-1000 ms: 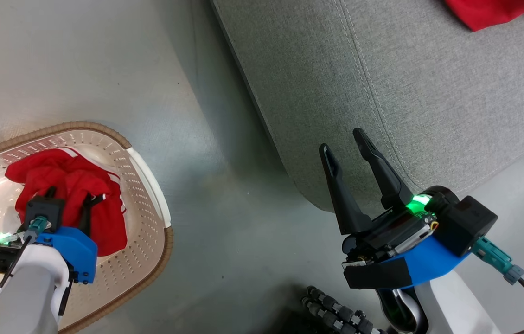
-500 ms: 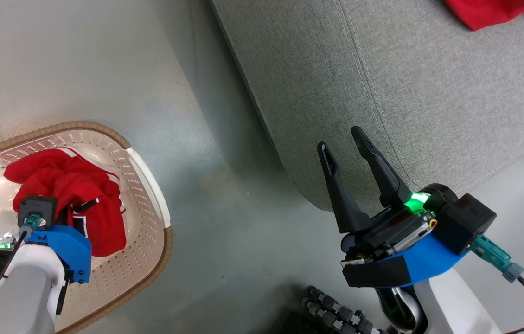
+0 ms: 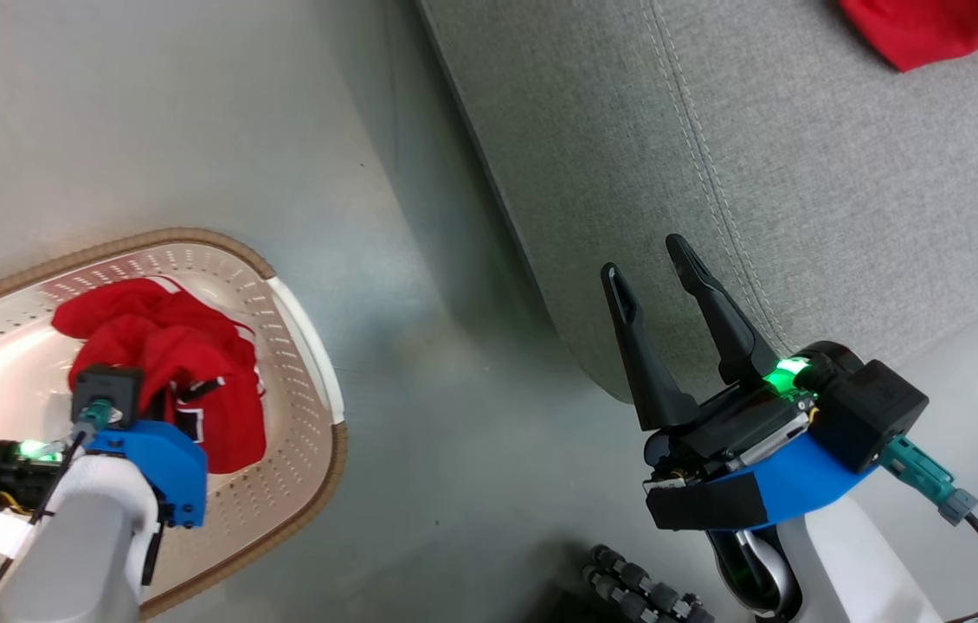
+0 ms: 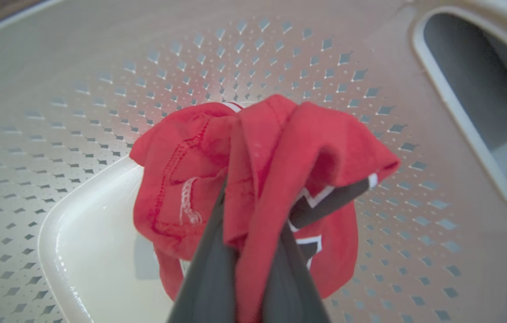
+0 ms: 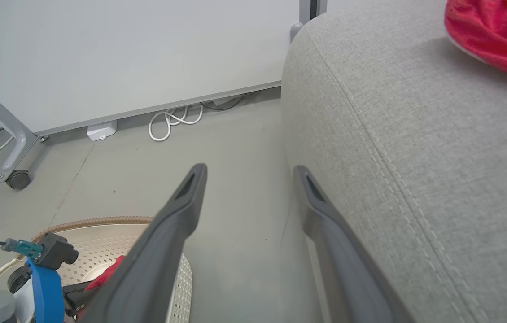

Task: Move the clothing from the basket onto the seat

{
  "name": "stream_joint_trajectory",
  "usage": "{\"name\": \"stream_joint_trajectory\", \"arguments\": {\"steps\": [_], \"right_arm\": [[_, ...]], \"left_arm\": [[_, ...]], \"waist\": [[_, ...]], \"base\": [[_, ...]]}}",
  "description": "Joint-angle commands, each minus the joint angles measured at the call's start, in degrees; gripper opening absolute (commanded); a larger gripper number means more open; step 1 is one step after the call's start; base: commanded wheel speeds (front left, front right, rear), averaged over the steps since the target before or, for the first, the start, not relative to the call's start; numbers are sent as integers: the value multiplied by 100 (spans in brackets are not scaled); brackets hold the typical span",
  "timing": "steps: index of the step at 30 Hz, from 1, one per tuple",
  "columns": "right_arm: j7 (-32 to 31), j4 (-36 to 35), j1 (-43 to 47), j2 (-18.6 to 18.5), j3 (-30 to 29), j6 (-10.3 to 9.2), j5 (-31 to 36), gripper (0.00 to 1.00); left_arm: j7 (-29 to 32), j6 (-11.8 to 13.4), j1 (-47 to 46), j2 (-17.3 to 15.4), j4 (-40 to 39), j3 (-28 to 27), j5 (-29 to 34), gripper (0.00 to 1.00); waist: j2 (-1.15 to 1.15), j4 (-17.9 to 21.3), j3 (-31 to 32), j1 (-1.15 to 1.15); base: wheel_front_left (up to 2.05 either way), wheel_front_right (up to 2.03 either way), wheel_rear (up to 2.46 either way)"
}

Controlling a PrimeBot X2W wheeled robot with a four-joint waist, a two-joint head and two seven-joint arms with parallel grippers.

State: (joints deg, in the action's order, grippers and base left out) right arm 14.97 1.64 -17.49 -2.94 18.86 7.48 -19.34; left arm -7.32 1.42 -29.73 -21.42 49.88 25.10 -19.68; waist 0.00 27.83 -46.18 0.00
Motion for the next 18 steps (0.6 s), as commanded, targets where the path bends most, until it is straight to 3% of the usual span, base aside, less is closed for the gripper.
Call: {"name": "stream_joint_trajectory", "arguments": {"steps": [1,18], "right_arm": [[33,36,-105,9,-47,3,104,100],[28,396,312,5,-414,3,685,100]], "left_arm": [[-81,-33,-135,83,53,51,-30,0],[-712,-542,45,1063,864,452,-125,0]], "waist": [[0,-133,129,0],[0,-1102,1679,0]], "base": [[0,0,0],[0,0,0]]}}
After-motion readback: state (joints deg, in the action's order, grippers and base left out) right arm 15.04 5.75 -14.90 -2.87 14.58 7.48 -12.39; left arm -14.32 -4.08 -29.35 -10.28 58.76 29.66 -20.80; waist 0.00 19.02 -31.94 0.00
